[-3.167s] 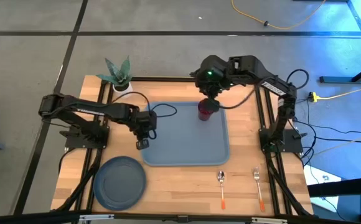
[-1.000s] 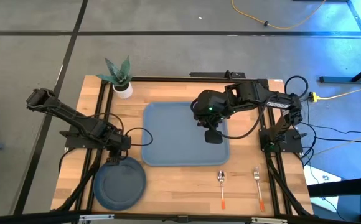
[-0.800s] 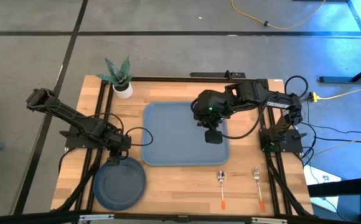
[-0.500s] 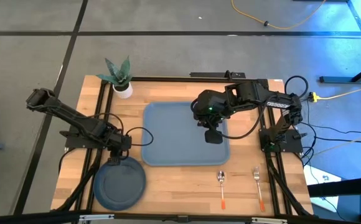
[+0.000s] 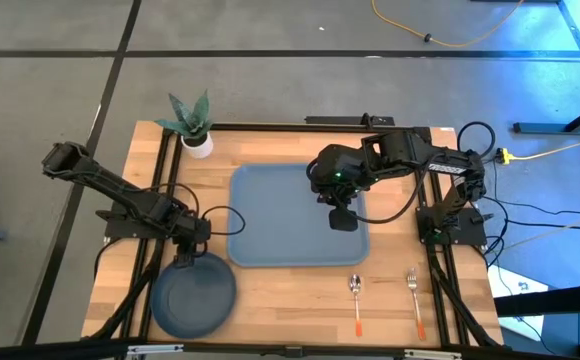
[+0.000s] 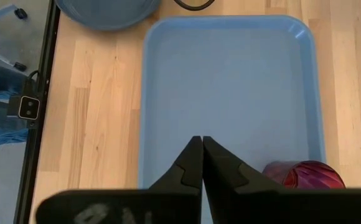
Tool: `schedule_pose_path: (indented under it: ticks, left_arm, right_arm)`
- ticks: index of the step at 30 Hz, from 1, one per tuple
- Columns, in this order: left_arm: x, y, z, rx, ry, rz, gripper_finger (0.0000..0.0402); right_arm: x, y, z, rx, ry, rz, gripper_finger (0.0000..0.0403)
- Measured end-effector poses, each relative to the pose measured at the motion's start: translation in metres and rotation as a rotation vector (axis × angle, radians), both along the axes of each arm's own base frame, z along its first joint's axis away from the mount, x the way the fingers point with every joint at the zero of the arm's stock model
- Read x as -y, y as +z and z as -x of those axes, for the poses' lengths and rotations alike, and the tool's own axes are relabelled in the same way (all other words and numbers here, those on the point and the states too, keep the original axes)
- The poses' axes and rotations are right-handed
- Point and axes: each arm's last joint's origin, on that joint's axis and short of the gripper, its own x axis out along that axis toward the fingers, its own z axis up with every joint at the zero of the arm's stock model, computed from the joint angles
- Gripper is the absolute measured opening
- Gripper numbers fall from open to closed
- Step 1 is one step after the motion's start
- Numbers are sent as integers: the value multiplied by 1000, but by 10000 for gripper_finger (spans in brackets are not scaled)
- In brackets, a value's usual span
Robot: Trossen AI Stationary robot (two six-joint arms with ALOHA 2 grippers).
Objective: Pick and place plate/cup/fork/spoon on tray
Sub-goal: Put the dark blue plate on the blue tray
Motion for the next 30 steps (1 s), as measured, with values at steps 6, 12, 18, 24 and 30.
schedule_pose_path:
  ticks: [6, 12, 18, 24, 30]
  left_arm:
    - [1, 0, 0, -21, 23, 32, 69]
    - [1, 0, 0, -17, 20, 26, 69]
    - [3, -9, -4, 65, 20, 75, 69]
    - [2, -12, -4, 65, 95, 80, 32]
    - [3, -9, -5, 45, 144, 105, 6]
  right_arm:
    - [0, 0, 0, 0, 0, 0, 10]
    - [0, 0, 0, 0, 0, 0, 10]
    - [0, 0, 0, 0, -3, -1, 10]
    - [0, 0, 0, 0, -3, -1, 10]
    - [0, 0, 0, 0, -2, -1, 10]
